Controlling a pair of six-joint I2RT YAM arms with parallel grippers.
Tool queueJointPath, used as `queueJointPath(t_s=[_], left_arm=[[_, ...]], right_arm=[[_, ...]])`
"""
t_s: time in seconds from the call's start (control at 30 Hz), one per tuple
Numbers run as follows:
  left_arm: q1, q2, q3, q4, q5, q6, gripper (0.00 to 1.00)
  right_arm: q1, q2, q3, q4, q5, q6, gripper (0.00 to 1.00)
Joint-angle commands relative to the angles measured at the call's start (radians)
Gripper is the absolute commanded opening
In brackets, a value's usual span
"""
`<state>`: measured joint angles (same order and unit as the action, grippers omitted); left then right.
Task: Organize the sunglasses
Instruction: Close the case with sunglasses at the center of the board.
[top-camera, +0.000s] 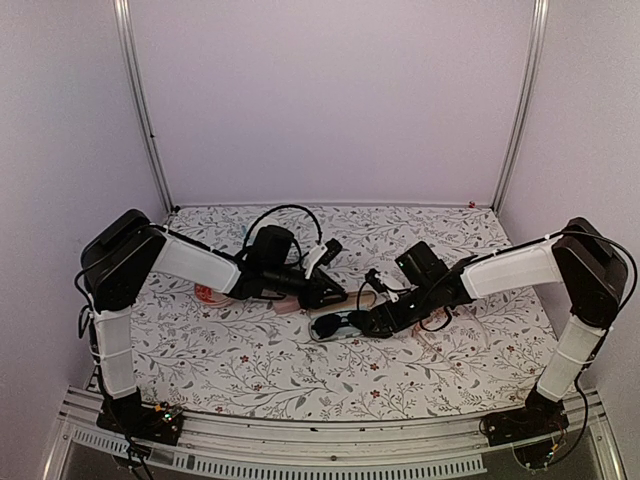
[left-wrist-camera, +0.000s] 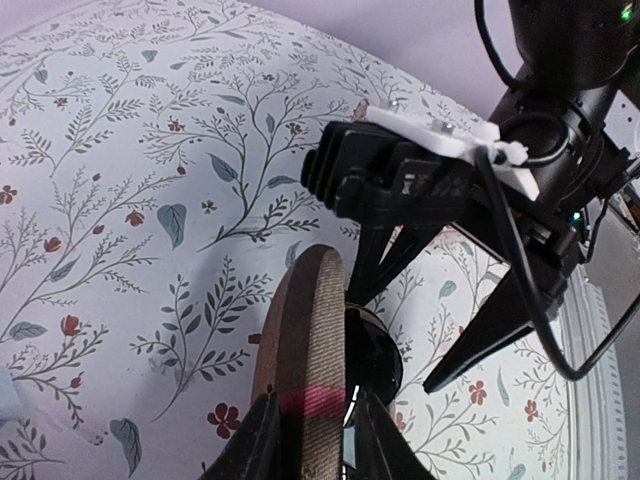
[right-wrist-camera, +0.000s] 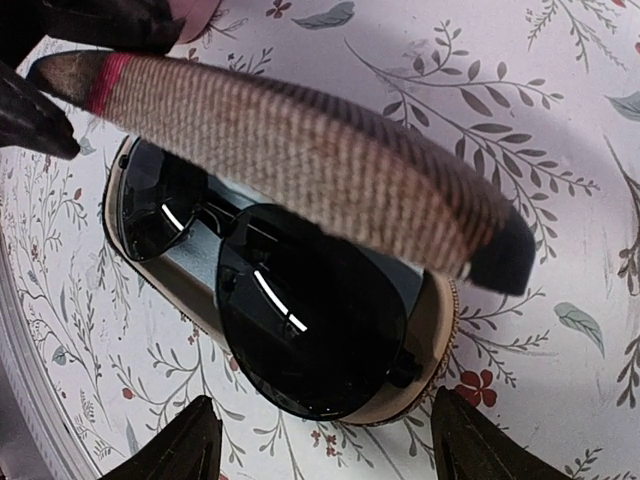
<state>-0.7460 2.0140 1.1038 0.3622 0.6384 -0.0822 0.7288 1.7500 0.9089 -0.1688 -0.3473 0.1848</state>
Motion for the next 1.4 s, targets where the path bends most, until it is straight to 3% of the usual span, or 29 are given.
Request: queueJointPath(t_s=[0.0, 0.53, 1.37], left_arm=[[-0.014, -0.008, 0.009, 0.001, 0.001, 0.007, 0.28], [-0.013, 0.002, 0.018, -0.006, 0.006, 0.009, 0.27], [-0.018, 0.008, 0.016, -0.008, 0.015, 0.015, 0.27]], right_arm=[[0.02, 0.022, 0.005, -0.018, 0.043, -0.051, 0.73], [0.047, 0.036, 0.027, -0.02, 0.142, -0.068, 0.63], [0.047, 0.057, 0.034, 0.046, 0.109, 0.011, 0.5]])
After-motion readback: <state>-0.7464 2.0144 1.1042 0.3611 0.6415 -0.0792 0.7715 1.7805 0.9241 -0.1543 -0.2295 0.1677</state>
